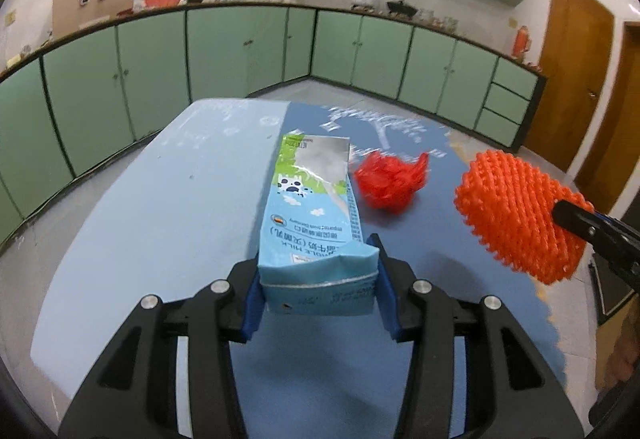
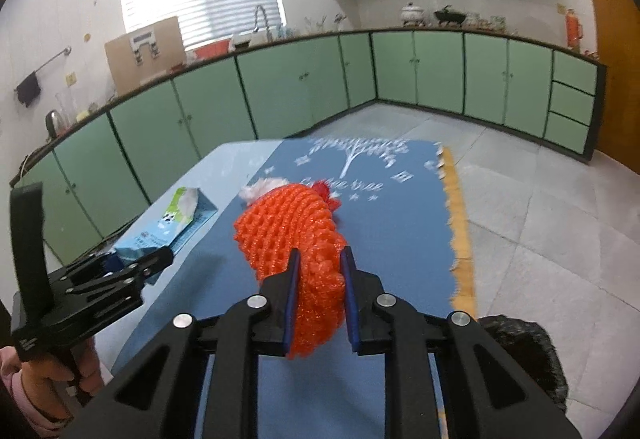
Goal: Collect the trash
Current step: 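Carry the milk carton and foam net over the bin and open both tools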
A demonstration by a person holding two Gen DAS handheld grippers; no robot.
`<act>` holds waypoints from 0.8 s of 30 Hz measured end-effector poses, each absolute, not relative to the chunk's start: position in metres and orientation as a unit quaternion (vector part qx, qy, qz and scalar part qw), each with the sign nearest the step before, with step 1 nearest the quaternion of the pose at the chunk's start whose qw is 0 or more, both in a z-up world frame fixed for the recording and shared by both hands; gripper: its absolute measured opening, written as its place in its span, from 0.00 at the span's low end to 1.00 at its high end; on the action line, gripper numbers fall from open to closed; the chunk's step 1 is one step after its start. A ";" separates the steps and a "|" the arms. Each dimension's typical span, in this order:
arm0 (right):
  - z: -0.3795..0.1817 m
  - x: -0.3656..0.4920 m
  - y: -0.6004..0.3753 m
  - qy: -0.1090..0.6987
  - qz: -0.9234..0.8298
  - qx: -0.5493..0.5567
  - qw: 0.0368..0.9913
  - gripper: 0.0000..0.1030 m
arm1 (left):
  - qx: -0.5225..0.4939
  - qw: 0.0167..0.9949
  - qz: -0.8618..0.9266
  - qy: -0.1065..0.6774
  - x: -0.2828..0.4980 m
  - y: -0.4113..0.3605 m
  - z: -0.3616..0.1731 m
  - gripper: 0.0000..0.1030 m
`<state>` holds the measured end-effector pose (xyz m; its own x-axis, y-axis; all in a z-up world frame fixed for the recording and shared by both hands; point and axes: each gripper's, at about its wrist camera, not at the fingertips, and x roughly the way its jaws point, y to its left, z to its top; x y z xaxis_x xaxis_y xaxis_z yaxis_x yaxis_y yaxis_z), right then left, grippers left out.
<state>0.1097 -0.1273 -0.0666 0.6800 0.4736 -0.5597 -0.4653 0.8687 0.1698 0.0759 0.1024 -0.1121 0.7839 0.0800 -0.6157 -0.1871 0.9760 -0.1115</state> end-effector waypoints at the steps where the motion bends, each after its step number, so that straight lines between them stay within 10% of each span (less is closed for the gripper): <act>1: -0.062 0.107 -0.136 0.302 0.249 0.011 0.920 0.19 | -0.082 0.942 0.063 0.319 0.075 0.097 -0.109 0.43; 24: -0.056 0.060 -0.319 0.279 0.036 0.071 0.957 0.19 | -0.011 0.942 -0.172 0.286 0.108 -0.111 -0.099 0.43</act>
